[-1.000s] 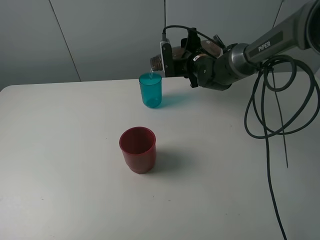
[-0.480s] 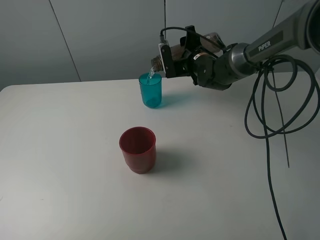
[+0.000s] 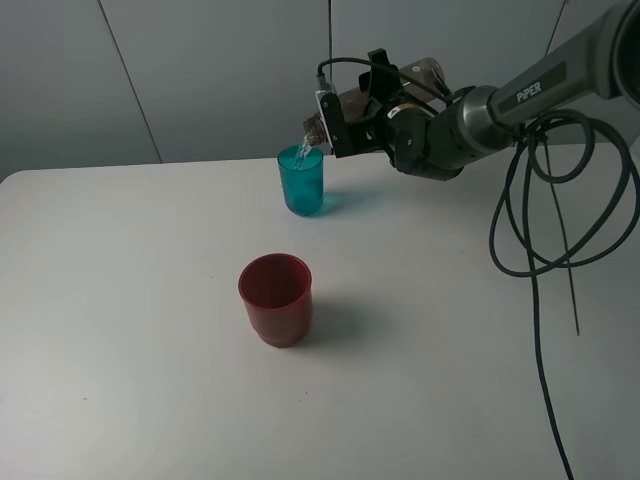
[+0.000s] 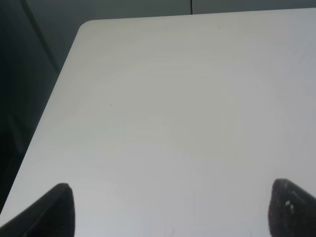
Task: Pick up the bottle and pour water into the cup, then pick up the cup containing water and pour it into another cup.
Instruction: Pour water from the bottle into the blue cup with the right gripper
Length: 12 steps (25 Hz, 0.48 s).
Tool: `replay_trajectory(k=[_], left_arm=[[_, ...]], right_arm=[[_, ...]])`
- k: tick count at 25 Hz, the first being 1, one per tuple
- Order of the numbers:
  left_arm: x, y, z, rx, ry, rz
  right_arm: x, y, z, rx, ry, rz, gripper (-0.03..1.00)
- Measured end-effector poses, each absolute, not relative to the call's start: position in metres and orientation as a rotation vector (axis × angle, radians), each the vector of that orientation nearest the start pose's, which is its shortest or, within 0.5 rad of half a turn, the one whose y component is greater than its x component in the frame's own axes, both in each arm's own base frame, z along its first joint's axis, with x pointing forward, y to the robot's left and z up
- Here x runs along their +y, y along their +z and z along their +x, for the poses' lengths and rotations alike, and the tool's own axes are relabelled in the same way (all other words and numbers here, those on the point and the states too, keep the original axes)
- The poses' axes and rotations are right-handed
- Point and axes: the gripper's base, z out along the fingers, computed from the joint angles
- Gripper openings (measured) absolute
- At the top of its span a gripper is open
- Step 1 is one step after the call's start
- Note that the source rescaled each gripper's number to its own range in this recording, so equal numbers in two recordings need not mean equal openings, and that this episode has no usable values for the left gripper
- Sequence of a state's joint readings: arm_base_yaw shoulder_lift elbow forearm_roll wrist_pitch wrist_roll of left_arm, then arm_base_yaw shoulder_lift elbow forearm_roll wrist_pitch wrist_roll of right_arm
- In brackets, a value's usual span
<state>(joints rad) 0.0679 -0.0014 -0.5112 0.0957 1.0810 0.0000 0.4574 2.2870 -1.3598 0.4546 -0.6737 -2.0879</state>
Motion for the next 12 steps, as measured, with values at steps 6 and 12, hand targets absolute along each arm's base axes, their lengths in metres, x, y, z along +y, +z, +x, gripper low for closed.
replay_trajectory(k=[6,12], left_arm=[[0.0072,0.2790,-0.0080,2.050,0.157,-0.076],[0.0072,0.2790,-0.0080,2.050,0.157,-0.076]], right_arm=[[0.1912,0.1198,0.4450,1.077,-1.132,-1.604,0.00],[0.1933,0.1223,0.4451,1.019,-1.153,-1.610,0.00]])
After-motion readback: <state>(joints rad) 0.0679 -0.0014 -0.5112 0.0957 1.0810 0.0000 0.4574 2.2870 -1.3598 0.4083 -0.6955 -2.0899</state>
